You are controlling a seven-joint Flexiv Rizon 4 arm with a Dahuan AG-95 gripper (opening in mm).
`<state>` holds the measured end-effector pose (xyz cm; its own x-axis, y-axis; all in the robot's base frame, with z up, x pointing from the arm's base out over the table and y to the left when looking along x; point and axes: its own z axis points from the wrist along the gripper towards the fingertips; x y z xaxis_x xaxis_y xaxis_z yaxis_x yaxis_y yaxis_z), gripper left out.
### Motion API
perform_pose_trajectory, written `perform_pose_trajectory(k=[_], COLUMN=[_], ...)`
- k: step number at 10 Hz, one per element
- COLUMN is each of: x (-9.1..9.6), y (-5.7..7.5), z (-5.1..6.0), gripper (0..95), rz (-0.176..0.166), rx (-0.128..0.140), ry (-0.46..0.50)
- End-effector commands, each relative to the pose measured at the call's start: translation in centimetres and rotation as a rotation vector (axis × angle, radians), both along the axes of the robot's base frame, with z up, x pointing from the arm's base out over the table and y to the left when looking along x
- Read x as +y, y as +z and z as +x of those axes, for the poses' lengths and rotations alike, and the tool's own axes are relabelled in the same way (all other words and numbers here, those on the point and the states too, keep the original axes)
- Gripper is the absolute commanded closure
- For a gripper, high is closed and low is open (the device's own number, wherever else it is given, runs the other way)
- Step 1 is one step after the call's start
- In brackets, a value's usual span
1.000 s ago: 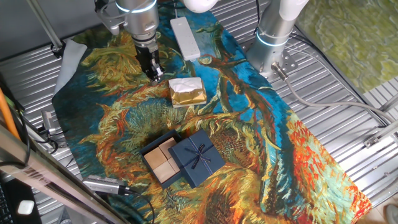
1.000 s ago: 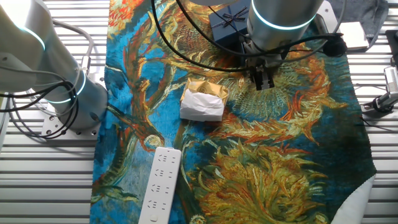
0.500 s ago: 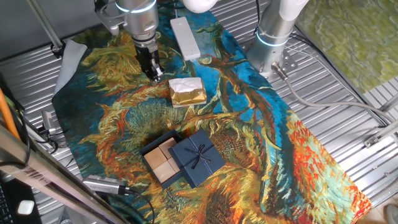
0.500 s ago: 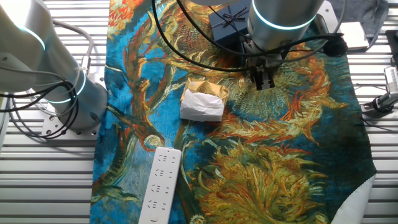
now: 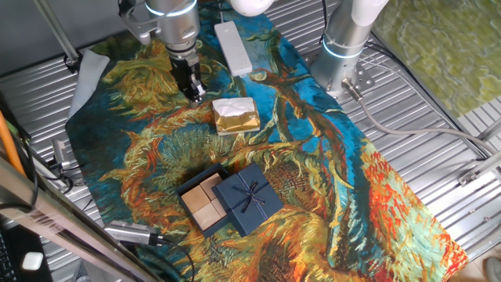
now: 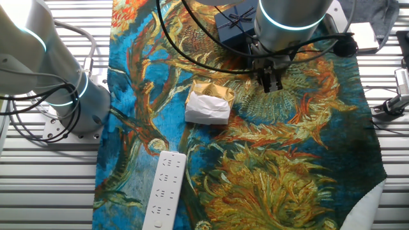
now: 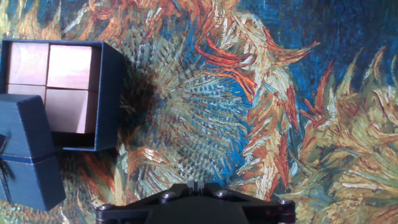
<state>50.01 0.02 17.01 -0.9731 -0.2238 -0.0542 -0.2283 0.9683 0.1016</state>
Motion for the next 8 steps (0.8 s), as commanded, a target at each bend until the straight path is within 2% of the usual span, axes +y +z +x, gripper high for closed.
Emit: perform_pose_trajectory(k=[1,2,3,5,8], x=[0.0,-0.1,-0.1,0.1,2.2], y=[0.0,0.1,0.2,0.1,-0.4], z=[0.0,0.0,-0.1,0.1,2.2], gripper=[95.0,95.0,95.0,95.0,95.0], rz=[0.001,0.010,-0.003,0.005,0.000], rx=[-0.008,-0.023,-0.017,-0.014,-0.013], ry=[0.049,0.081,0.099,0.186,0.245])
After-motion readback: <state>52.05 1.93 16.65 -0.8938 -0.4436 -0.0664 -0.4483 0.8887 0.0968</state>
